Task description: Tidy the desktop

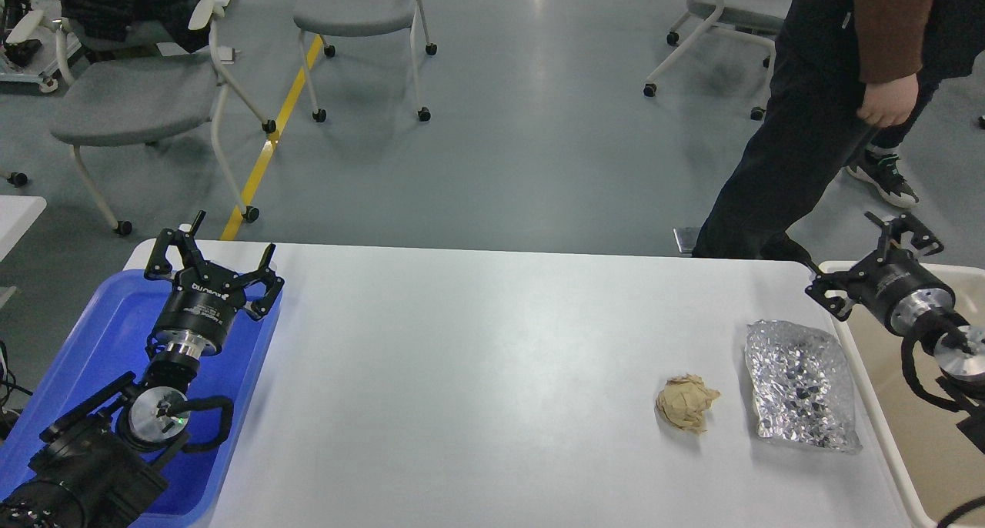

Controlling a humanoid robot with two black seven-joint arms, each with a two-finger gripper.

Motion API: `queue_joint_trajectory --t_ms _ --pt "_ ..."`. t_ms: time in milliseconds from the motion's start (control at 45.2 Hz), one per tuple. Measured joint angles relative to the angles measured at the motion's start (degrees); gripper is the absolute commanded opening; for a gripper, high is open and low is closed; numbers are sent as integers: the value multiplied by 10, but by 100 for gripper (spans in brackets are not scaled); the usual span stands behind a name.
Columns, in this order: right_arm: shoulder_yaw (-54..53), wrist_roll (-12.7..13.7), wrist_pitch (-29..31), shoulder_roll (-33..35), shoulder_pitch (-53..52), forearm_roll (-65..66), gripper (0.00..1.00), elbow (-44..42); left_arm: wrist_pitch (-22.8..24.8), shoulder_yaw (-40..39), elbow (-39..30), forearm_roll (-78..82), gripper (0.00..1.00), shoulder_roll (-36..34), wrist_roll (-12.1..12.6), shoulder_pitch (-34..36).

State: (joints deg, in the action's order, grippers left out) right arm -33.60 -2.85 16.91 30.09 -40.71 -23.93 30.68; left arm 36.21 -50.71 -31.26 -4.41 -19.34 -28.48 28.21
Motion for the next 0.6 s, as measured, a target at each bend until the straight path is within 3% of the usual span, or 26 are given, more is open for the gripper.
queue_joint_trajectory --t_ms 244,598 --pt "-22 -1 67 -47 -3 5 100 77 0 0 0 0 100 0 0 0" --pt "-30 -2 105 -144 10 13 100 97 0 0 0 0 100 0 0 0"
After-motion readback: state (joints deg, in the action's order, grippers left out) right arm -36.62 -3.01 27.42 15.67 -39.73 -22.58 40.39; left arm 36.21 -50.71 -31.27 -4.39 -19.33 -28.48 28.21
